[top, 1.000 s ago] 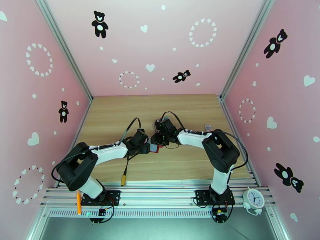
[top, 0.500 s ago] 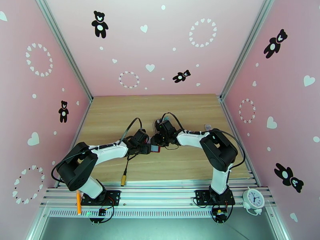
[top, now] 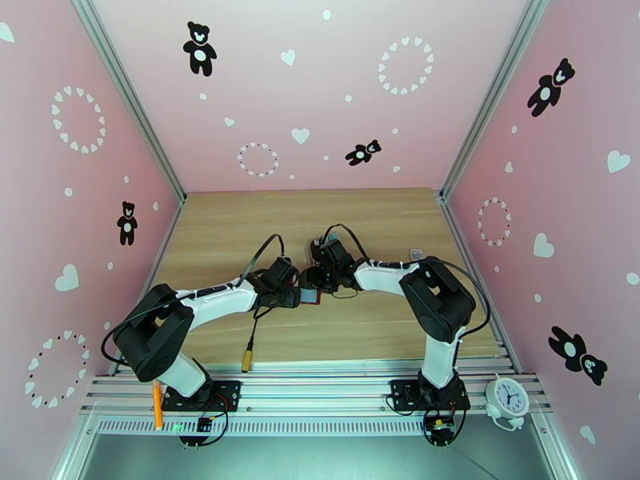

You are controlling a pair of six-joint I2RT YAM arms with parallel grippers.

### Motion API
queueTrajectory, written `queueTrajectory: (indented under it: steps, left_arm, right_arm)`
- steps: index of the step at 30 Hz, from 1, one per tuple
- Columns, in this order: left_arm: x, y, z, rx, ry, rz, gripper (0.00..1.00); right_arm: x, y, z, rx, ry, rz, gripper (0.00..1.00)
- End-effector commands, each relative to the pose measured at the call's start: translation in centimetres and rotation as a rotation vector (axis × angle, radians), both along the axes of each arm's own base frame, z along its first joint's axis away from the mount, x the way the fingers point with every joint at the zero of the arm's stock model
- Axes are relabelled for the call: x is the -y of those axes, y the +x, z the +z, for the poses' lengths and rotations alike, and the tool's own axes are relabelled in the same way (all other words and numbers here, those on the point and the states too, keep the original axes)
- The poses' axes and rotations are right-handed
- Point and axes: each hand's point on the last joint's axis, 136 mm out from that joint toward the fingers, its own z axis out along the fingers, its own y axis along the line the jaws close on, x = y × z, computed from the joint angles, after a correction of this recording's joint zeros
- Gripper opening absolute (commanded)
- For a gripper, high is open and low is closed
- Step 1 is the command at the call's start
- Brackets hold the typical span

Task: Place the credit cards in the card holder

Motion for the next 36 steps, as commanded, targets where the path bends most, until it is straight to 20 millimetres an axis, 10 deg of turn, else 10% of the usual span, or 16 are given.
queueTrajectory:
  steps: [1, 26, 36]
  left_arm:
    - [-0.9, 1.8, 2.2, 0.075, 0.034, 0.021, 0.66]
    - [-4.5, 4.2, -0.8, 0.019, 0.18, 0.085, 0.65]
    - [-2.3, 5.0, 3.9, 0.109, 0.002, 0.093, 0.66]
  right_arm:
    - [0.5, -0.6, -0.5, -0.011, -0.021, 0.015, 0.59]
    - [1.7, 1.5, 6.2, 0.12, -0.006, 0.017, 0.56]
    - [4.3, 3.1, 9.1, 0.212, -0.089, 0.008, 0.55]
